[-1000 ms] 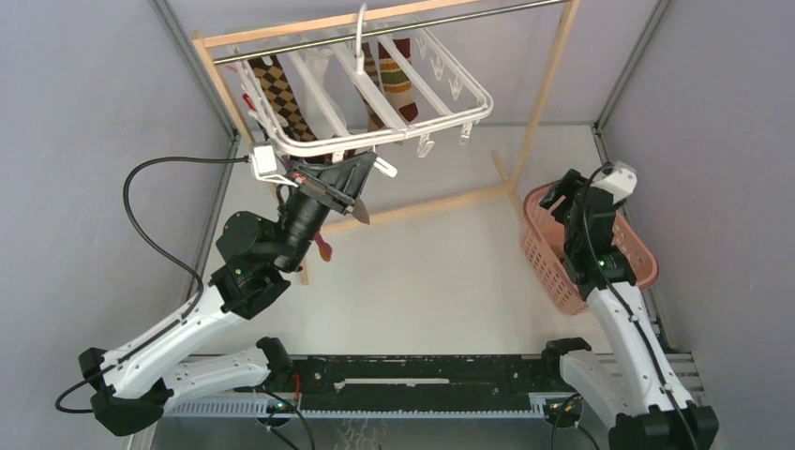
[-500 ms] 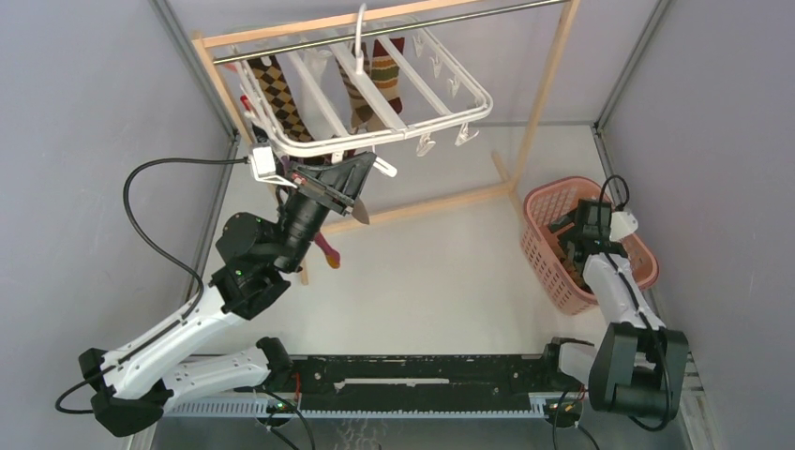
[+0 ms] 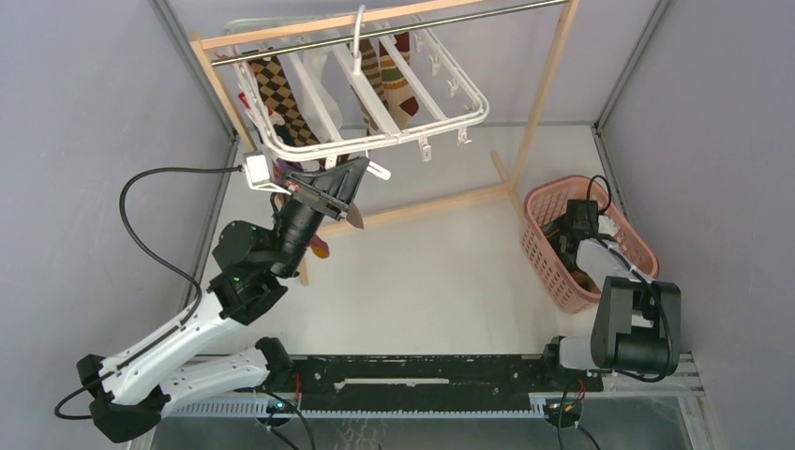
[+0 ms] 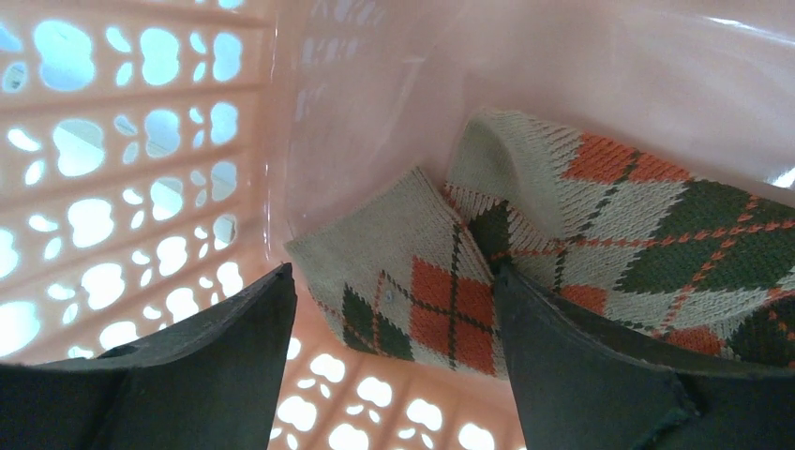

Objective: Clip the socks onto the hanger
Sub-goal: Pick up the sock from the bin.

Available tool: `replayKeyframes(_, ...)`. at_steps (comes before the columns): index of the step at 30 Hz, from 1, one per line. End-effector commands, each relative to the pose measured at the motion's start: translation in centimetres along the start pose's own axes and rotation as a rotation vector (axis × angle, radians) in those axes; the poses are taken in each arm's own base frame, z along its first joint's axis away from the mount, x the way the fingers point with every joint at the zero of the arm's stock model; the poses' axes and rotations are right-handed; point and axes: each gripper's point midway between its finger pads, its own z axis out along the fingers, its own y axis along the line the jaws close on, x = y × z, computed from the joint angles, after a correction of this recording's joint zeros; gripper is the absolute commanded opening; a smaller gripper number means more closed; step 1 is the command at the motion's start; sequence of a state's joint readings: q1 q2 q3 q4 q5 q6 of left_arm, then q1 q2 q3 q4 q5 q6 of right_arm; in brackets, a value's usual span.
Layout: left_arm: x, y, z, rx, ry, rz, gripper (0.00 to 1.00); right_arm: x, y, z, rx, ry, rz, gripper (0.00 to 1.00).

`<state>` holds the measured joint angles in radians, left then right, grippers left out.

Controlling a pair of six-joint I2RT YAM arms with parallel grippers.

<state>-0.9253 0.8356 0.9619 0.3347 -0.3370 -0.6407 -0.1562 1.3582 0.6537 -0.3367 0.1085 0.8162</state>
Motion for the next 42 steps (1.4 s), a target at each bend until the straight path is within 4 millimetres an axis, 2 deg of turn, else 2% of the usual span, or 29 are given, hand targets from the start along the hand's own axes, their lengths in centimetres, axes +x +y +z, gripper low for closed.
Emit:
replayKeyframes(1, 1.0, 0.6, -0.6, -0.001, 0.033, 0.012, 0.00, 0.7, -0.7, 1.6, 0.035, 0.013, -0.003, 0.80)
replayKeyframes(3, 0.9, 0.5, -0.6, 0.003, 0.033, 0.011, 0.00, 0.9, -0.9, 2.0, 0.043, 0.020, 0.000, 0.73)
replayKeyframes(6, 0.9, 0.5, -0.7, 0.006, 0.033, 0.005, 0.00, 1.3, -0.9, 2.4, 0.045, 0.039, 0.003, 0.57)
replayKeyframes(7, 0.9, 0.5, -0.7, 0.007, 0.031, 0.003, 0.00, 1.5, -0.9, 2.6, 0.043, 0.048, 0.005, 0.47)
replayKeyframes(11, 0.8, 0.4, -0.9, 0.011, 0.029, 0.003, 0.00, 1.6, -0.9, 2.7, 0.035, 0.064, 0.016, 0.20)
replayKeyframes(13, 0.9, 0.4, -0.8, 0.011, 0.034, 0.004, 0.00, 1.4, -0.7, 2.4, 0.025, 0.063, 0.017, 0.02)
replayKeyframes(16, 1.0, 0.3, -0.7, 0.015, 0.040, 0.004, 0.00, 0.6, -0.2, 1.6, -0.007, 0.038, 0.026, 0.00)
replayKeyframes(20, 1.1, 0.4, -0.8, 0.013, 0.040, -0.001, 0.00, -1.8, 1.2, -0.8, -0.078, -0.057, 0.033, 0.00)
replayKeyframes(25, 1.0, 0.4, -0.9, 0.013, 0.043, 0.003, 0.00, -6.2, 2.7, -6.1, -0.176, -0.268, 0.027, 0.00)
replayKeyframes(28, 1.2, 0.3, -0.9, 0.016, 0.048, 0.005, 0.00, -8.1, 3.5, -9.2, -0.243, -0.377, 0.012, 0.00)
replayKeyframes(36, 1.3, 0.4, -0.8, 0.014, 0.050, 0.008, 0.00, -9.6, 4.6, -14.0, -0.340, -0.466, 0.002, 0.00)
replayKeyframes(42, 1.6, 0.5, -0.6, 0.012, 0.058, 0.010, 0.00, -11.4, 7.4, -21.0, -0.530, -0.585, -0.059, 0.00)
